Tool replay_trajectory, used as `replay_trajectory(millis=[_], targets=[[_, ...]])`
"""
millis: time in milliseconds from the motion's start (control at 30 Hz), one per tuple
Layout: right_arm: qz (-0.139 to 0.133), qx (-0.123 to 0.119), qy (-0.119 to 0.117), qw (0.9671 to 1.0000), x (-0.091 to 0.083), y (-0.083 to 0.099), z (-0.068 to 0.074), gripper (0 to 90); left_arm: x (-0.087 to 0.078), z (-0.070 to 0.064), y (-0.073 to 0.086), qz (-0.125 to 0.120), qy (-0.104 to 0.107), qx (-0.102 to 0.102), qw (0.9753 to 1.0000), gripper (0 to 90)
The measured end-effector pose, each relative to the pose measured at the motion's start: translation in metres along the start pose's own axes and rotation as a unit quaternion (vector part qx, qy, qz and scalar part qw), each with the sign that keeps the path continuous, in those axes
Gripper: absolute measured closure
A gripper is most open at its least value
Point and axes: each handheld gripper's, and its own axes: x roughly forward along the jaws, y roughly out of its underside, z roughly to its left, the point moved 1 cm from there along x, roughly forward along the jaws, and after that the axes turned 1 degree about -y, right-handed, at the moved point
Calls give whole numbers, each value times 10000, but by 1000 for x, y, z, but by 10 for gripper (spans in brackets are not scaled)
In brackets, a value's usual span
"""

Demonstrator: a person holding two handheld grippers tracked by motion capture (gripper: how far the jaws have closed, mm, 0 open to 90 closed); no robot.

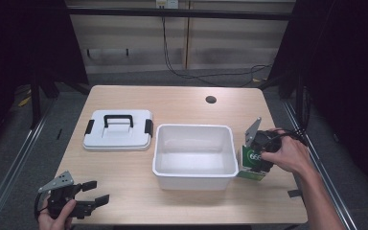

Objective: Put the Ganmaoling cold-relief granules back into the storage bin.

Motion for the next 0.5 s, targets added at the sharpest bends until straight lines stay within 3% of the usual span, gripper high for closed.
replay_trajectory(millis=[200,500], targets=[[-88,59,13,9999,-6,6,1,159,0,0,0,4,-16,-4,10000,169],[-364,425,61,9984,-18,19,6,159,1,0,0,19,-22,-11,10000,169]])
